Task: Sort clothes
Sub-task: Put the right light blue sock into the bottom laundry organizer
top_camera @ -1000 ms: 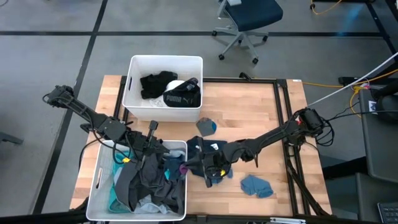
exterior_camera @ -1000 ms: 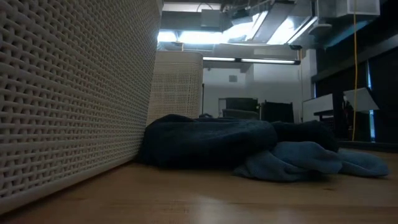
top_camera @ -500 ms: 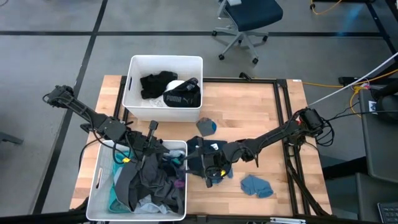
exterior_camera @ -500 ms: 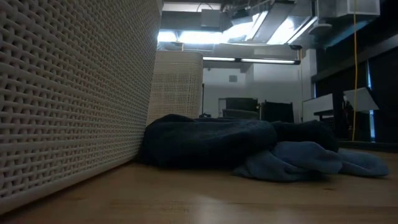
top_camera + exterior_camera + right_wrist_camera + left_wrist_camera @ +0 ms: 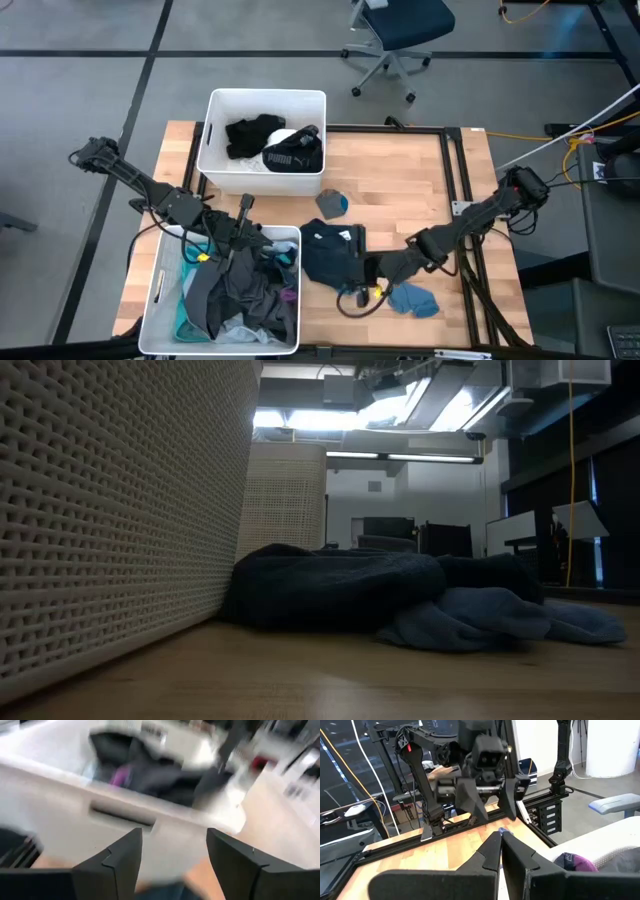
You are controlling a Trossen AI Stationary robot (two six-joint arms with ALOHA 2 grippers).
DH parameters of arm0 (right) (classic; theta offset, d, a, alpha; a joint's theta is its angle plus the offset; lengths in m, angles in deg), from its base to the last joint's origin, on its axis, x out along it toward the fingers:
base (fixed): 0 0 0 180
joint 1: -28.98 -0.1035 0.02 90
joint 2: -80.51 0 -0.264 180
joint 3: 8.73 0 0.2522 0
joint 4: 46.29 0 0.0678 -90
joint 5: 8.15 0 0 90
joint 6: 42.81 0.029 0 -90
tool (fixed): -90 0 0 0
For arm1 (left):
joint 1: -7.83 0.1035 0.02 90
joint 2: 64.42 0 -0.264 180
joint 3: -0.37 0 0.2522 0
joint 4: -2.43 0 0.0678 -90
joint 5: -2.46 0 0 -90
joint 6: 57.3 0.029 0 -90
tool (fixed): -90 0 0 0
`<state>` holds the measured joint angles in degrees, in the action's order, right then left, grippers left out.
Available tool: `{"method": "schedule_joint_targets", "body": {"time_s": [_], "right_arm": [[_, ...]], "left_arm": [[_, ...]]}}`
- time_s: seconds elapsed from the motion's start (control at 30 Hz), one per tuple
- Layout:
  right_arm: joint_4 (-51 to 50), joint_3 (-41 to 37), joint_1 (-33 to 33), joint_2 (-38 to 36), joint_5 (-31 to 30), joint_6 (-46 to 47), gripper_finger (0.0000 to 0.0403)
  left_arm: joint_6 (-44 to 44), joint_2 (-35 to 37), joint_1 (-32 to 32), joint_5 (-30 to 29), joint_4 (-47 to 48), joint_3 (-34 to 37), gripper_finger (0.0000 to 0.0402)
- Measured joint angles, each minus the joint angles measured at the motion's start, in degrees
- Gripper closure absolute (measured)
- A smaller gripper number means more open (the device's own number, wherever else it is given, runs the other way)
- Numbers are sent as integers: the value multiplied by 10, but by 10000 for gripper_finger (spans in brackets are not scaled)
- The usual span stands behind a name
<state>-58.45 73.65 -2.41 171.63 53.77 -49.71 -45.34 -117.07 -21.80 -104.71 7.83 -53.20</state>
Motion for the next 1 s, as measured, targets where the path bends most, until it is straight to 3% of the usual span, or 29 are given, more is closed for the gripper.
{"method": "schedule_joint_targets", "body": {"time_s": [0.27,0.6,0.77,1.0], "right_arm": [[-249,0,-34,7,54,262,182],[-421,0,-94,17,130,500,182],[-478,-1,-122,17,162,562,182],[-461,-59,-152,17,166,579,182]], "left_arm": [[-4,0,0,0,-2,0,396],[-7,0,0,0,-4,0,396],[-7,0,0,0,-4,0,396],[-7,0,0,0,-4,0,396]]}}
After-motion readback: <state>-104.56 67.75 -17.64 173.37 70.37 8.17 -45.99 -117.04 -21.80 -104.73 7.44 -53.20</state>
